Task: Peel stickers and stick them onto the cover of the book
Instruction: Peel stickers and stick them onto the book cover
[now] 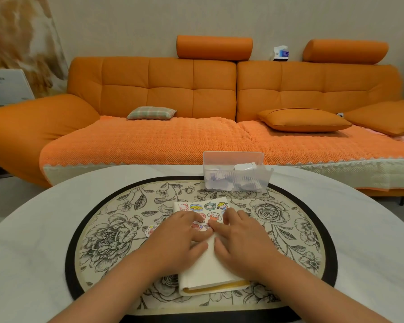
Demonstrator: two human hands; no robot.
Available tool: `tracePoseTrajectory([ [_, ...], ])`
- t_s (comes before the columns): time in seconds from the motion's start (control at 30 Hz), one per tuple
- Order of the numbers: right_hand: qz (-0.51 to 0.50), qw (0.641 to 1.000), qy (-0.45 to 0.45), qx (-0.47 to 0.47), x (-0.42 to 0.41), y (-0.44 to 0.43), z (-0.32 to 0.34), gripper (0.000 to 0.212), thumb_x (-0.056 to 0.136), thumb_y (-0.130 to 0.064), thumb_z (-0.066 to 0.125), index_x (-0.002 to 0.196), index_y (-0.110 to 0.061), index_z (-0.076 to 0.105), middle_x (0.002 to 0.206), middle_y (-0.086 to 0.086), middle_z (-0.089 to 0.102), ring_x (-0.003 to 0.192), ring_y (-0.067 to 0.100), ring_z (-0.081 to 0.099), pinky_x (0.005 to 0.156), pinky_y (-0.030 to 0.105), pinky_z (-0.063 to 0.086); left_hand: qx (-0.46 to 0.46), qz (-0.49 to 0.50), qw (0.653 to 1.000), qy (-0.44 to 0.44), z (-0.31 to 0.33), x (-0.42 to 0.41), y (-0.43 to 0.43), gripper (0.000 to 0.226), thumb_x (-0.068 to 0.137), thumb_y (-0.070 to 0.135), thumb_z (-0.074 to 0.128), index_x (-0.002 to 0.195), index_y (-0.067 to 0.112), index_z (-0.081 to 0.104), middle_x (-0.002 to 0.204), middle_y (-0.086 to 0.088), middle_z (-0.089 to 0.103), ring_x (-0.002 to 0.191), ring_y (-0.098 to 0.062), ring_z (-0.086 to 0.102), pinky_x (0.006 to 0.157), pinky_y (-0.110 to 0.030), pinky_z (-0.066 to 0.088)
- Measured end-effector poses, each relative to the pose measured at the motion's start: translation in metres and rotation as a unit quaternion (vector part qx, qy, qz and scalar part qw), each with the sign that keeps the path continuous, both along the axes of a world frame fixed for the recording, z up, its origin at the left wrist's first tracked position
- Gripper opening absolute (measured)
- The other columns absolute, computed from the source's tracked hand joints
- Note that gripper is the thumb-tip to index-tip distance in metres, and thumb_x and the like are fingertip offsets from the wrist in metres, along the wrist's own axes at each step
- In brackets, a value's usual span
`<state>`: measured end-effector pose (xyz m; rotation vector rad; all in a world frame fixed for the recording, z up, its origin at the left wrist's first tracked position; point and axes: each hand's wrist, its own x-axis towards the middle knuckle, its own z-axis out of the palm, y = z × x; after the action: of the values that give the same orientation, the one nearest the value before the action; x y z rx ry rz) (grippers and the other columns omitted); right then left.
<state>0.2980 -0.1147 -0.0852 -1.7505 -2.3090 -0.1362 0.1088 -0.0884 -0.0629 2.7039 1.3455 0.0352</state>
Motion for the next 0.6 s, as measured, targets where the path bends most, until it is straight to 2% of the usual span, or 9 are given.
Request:
tracePoseTrajectory([
  [0.1,-0.003,1.000,0.015,0.008,0.000,-0.001,-0.001,0.049,0.088,-0.046,0.032,0.123,-0.031,0.062,0.099,0.001,0.054,0.086,0.021,0.047,0.070,0.038,0.046,-0.024,0.001,0.999,-0.030,-0.001,-0.002,0.000,0.037,0.102,0.046,0.041,0.137,0.052,0.052,0.154,0.013,0.032,0.143,-0.009,0.021,0.117,-0.027,0.019],
  [0.23,-0.010,1.000,0.012,0.026,0.001,-0.003,-0.002,0.042,0.087,-0.045,0.037,0.113,-0.030,0.067,0.097,-0.002,0.056,0.084,0.019,0.049,0.068,0.036,0.045,-0.014,0.015,0.999,-0.033,0.002,0.000,-0.004,0.044,0.102,0.043,0.040,0.145,0.049,0.043,0.156,0.017,0.030,0.145,-0.007,0.020,0.118,-0.027,0.020],
  [0.33,0.002,0.999,-0.009,0.035,0.005,-0.006,-0.001,0.038,0.088,-0.044,0.039,0.107,-0.029,0.069,0.100,-0.005,0.061,0.086,0.019,0.054,0.070,0.036,0.046,0.018,0.017,1.000,0.001,0.001,0.001,-0.007,0.053,0.100,0.050,0.028,0.152,0.040,0.035,0.160,0.016,0.027,0.148,-0.008,0.018,0.119,-0.029,0.019],
  [0.4,0.016,0.999,-0.021,0.042,0.008,-0.007,0.000,0.035,0.089,-0.043,0.042,0.104,-0.029,0.071,0.100,-0.007,0.064,0.085,0.018,0.057,0.070,0.034,0.047,0.037,0.013,0.999,0.021,-0.001,0.002,-0.008,0.075,0.088,0.058,0.007,0.155,0.035,0.031,0.161,0.014,0.026,0.148,-0.010,0.018,0.120,-0.030,0.017],
  [0.47,0.031,0.998,-0.025,0.048,0.011,-0.009,0.002,0.034,0.088,-0.043,0.044,0.100,-0.029,0.073,0.098,-0.008,0.065,0.082,0.017,0.058,0.068,0.033,0.048,0.044,0.011,0.998,0.039,-0.003,0.004,-0.010,0.093,0.074,0.059,-0.006,0.157,0.030,0.025,0.162,0.010,0.022,0.149,-0.012,0.015,0.121,-0.031,0.012],
  [0.6,0.056,0.997,-0.037,0.047,0.013,-0.012,0.006,0.032,0.089,-0.041,0.044,0.093,-0.028,0.074,0.096,-0.008,0.067,0.077,0.016,0.059,0.064,0.033,0.049,0.051,0.012,0.998,0.045,-0.005,0.005,-0.010,0.093,0.074,0.059,-0.007,0.158,0.028,0.020,0.164,0.009,0.019,0.150,-0.014,0.013,0.122,-0.032,0.010],
])
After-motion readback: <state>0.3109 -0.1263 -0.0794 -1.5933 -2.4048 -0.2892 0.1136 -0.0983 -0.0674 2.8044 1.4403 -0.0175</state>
